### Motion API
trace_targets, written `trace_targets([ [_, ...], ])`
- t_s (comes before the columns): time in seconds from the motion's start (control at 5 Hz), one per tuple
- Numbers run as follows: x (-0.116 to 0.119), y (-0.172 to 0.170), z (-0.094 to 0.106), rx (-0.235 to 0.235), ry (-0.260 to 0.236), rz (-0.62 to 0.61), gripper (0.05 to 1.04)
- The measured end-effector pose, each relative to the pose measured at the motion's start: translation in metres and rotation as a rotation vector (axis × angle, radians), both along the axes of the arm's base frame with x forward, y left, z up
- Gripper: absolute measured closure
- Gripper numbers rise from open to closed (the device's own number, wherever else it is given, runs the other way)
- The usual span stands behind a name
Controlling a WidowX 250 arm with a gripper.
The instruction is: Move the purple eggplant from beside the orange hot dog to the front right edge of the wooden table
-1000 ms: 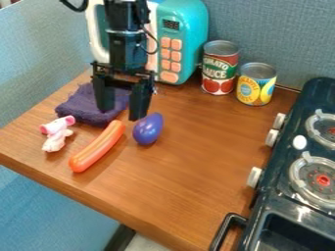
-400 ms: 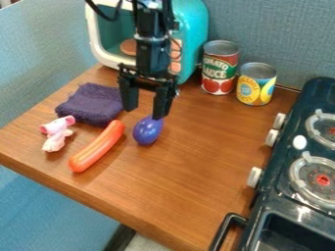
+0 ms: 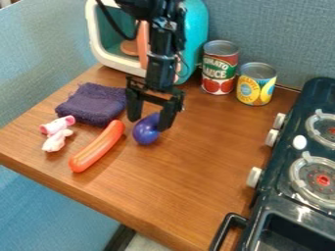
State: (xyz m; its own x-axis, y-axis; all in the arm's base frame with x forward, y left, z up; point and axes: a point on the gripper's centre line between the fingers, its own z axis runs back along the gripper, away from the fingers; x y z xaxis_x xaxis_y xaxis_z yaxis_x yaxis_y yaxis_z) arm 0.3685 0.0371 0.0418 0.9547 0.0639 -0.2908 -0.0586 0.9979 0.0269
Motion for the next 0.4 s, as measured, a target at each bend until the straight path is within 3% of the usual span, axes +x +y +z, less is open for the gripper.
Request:
trace_targets([
  [0.4, -0.0018, -0.0012, -0.0141, 0.023, 0.041, 0.011, 0.134],
])
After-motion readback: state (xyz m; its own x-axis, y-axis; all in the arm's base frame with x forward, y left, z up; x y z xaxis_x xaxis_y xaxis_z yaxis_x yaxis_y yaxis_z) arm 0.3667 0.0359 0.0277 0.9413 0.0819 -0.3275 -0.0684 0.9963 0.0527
